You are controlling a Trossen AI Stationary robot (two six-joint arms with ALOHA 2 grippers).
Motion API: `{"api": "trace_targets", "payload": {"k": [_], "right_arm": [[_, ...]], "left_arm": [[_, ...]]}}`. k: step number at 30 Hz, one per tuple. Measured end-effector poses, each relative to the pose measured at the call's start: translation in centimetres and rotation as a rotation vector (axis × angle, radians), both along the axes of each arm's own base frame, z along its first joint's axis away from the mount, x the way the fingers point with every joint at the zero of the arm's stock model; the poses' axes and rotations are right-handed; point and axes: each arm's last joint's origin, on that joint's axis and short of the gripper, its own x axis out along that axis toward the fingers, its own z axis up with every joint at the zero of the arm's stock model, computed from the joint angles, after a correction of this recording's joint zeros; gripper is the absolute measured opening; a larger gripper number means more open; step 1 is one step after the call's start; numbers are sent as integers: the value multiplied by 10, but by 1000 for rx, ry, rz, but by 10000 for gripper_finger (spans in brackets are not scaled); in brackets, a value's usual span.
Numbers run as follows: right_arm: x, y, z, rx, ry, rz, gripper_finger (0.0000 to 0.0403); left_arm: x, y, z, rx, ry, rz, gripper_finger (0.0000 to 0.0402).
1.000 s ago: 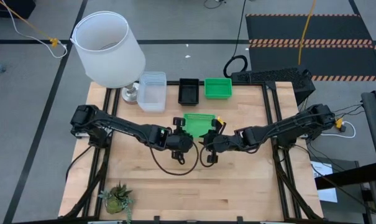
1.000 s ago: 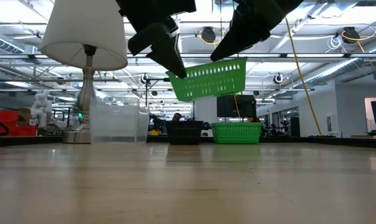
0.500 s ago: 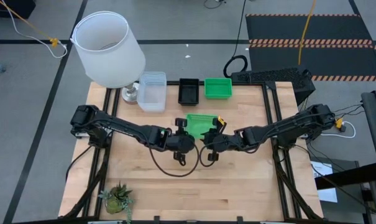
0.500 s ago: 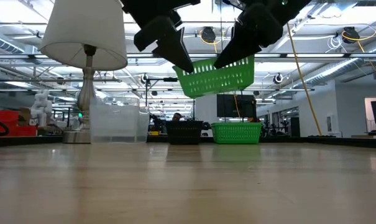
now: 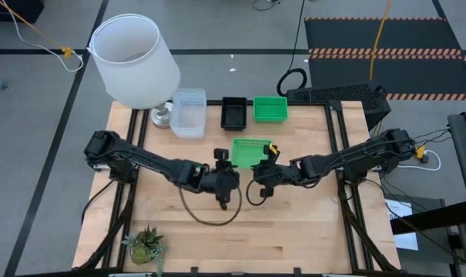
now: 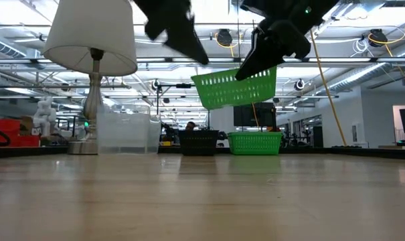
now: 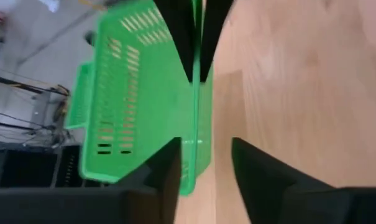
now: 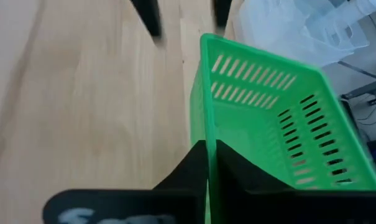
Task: Stack baskets by color
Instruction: Stack the green bin on the top stacked green bins
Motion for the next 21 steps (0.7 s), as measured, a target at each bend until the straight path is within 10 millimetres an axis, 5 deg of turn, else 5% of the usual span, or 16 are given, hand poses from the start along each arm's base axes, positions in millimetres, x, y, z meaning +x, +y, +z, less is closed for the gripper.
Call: {"api": "trace_targets", "payload": {"k": [5,9,15,21], "right_arm": [[-1,-7,1,-29,29,18,8],[-4,-16,4,-1,57,53,9],[-9,-37,12,-15,74,63,6],[-14,-72,25,6,32,81,6]], "left_arm": [[-19,-17,23,-50,-114,82,197],[-38,-28,31,-162,-137,151,206],[-50,-43,16,-201,-123,197,173],[-60,-36,-14,-211,-116,308,134]]}}
